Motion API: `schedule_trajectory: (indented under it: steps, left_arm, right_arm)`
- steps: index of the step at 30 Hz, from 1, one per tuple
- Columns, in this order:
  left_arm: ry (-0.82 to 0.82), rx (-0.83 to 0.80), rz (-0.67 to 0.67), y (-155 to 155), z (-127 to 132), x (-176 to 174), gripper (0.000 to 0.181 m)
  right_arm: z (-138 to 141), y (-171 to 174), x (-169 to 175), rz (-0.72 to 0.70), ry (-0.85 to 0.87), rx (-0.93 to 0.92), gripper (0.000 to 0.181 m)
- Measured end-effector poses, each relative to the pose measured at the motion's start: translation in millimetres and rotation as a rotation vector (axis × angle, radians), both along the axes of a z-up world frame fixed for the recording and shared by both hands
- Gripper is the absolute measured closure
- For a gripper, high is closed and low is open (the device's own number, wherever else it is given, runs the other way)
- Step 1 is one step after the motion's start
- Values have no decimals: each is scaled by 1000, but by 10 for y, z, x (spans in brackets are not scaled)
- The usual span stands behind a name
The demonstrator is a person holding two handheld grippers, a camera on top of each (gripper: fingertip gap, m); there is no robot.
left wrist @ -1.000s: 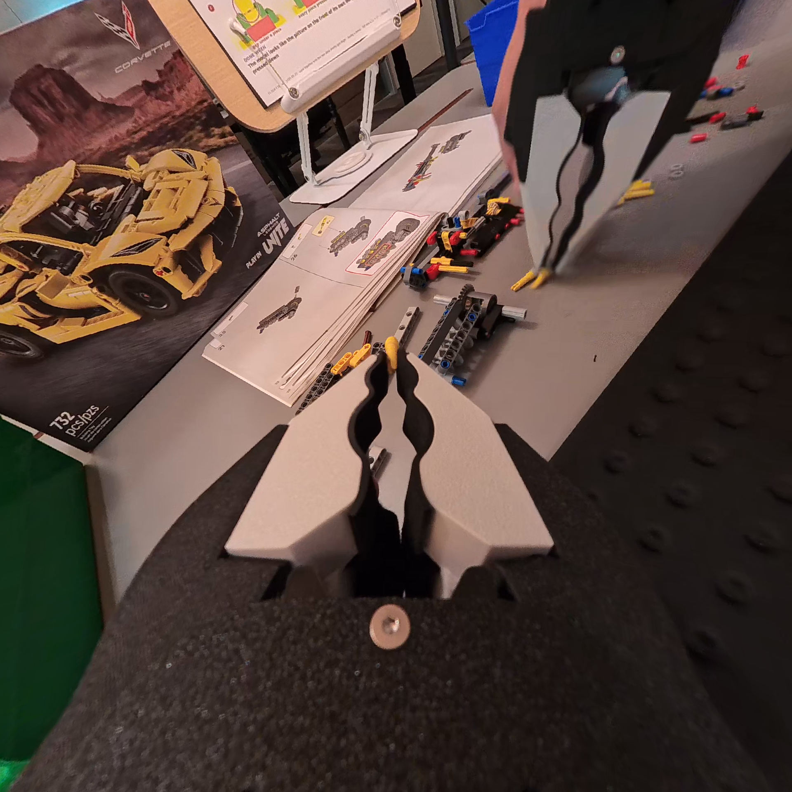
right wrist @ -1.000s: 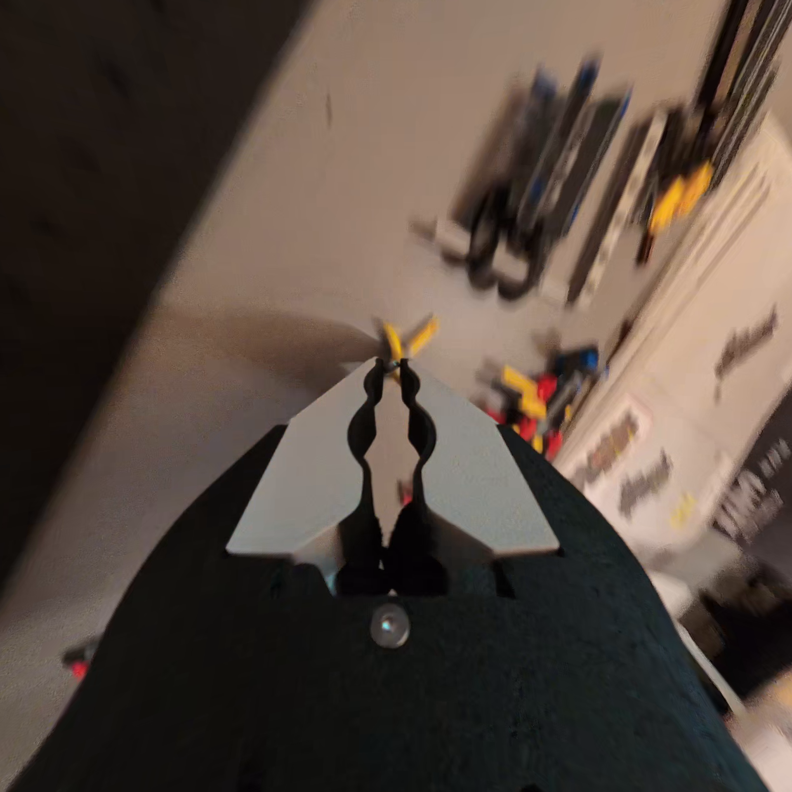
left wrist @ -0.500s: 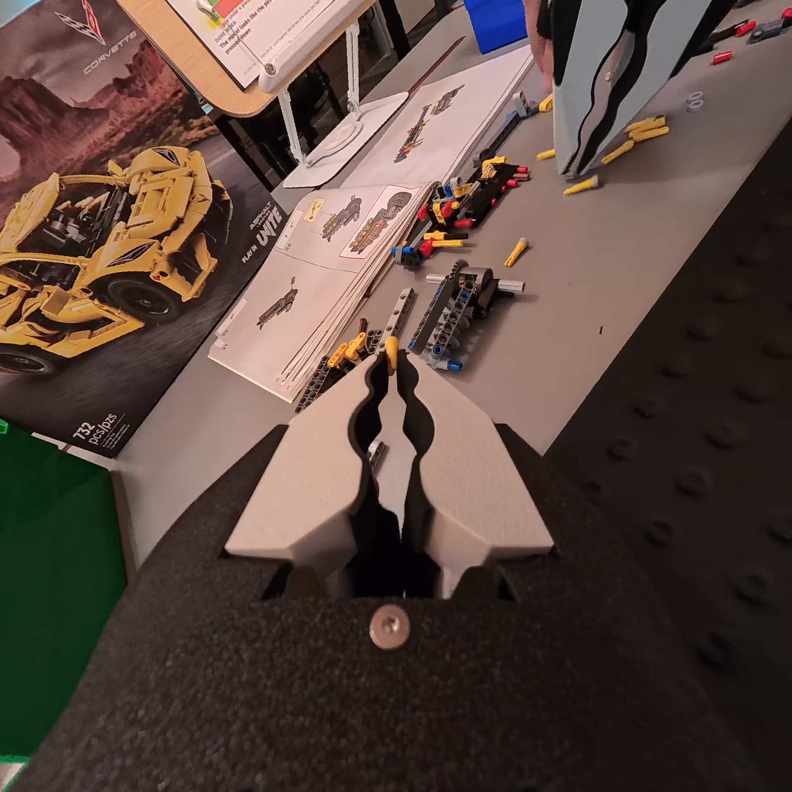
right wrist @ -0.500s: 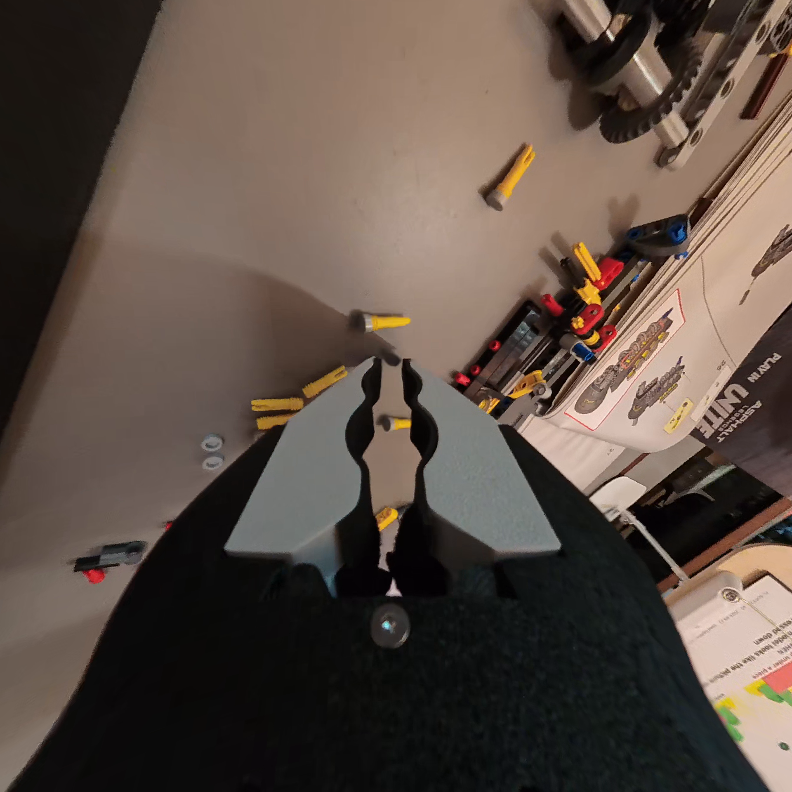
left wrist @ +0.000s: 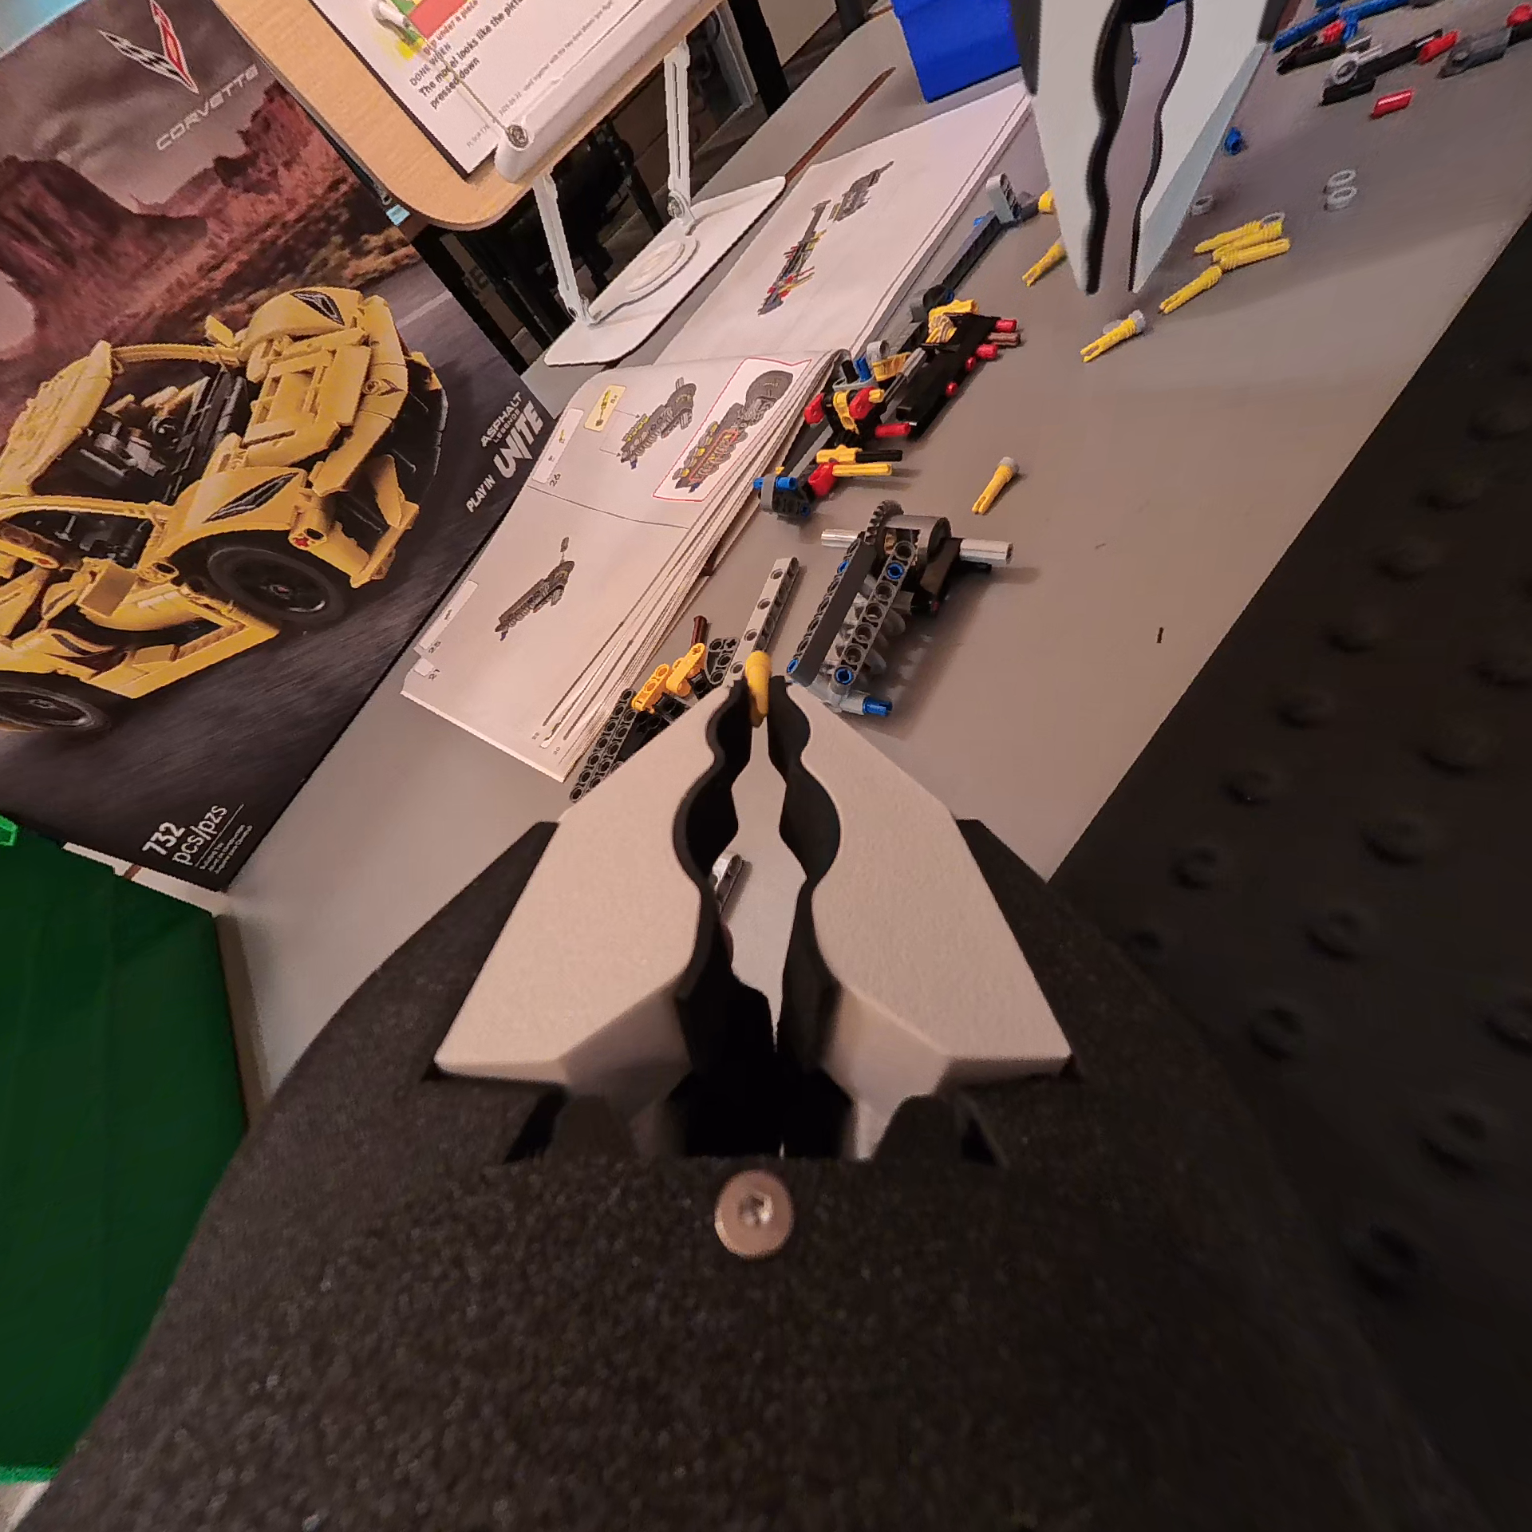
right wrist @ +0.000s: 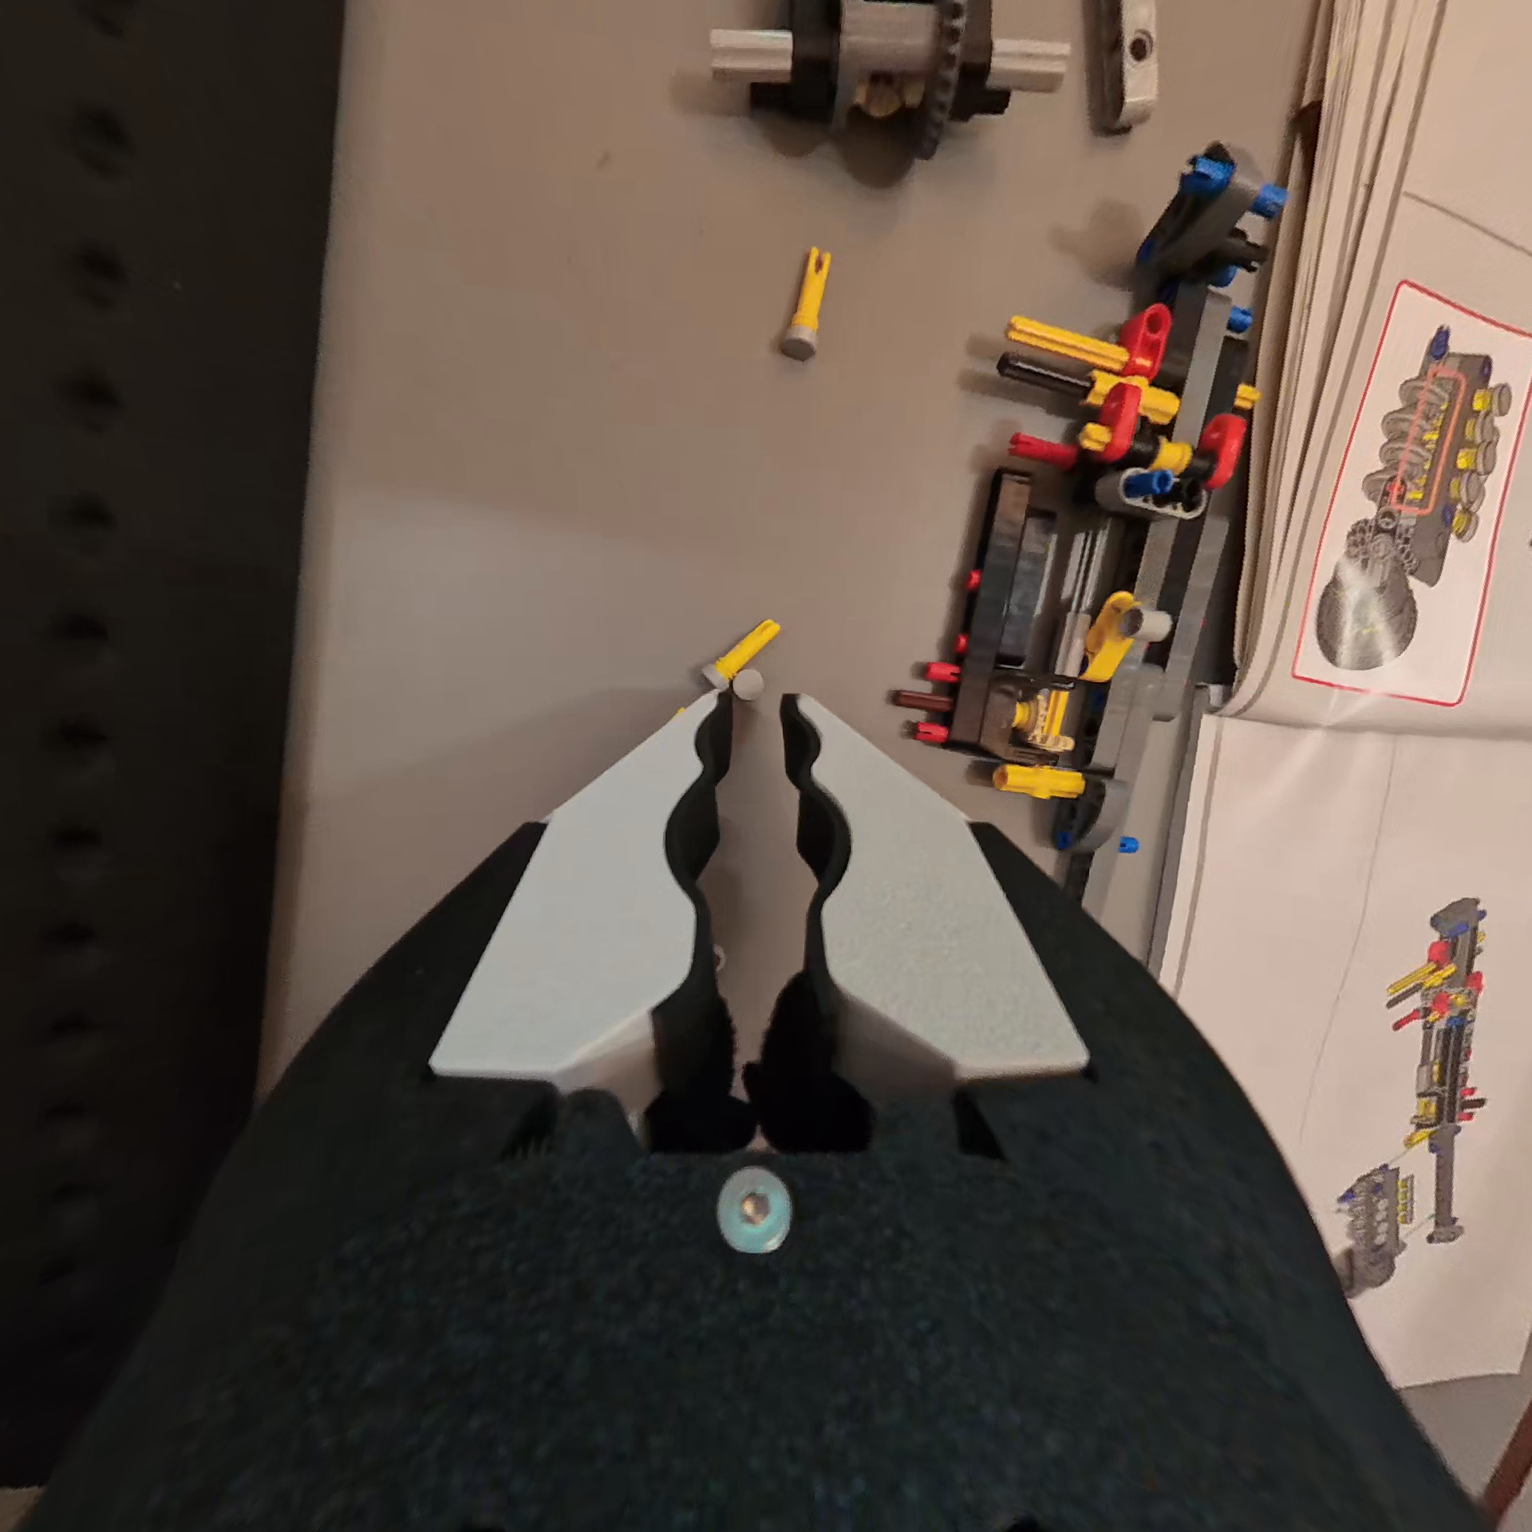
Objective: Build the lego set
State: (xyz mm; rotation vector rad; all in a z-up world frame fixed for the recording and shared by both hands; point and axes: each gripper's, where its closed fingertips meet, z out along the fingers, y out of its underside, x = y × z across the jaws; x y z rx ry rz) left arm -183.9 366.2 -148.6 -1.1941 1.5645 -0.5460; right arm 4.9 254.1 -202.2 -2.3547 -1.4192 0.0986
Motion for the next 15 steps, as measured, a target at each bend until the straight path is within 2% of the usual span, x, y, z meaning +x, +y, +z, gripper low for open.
schedule_trajectory:
  steps: [5, 9, 15]
  left_arm:
    - [3, 1, -1, -1, -5, 4, 179]
    - [4, 2, -2, -1, -7, 5, 179]
    - [5, 5, -3, -3, -8, 6, 179]
  right_arm:
    - [-78, -9, 98, 36, -72, 3, 172]
    - [-97, -14, -24, 48, -12, -26, 171]
    - [-120, 21, -46, 57, -21, -23, 171]
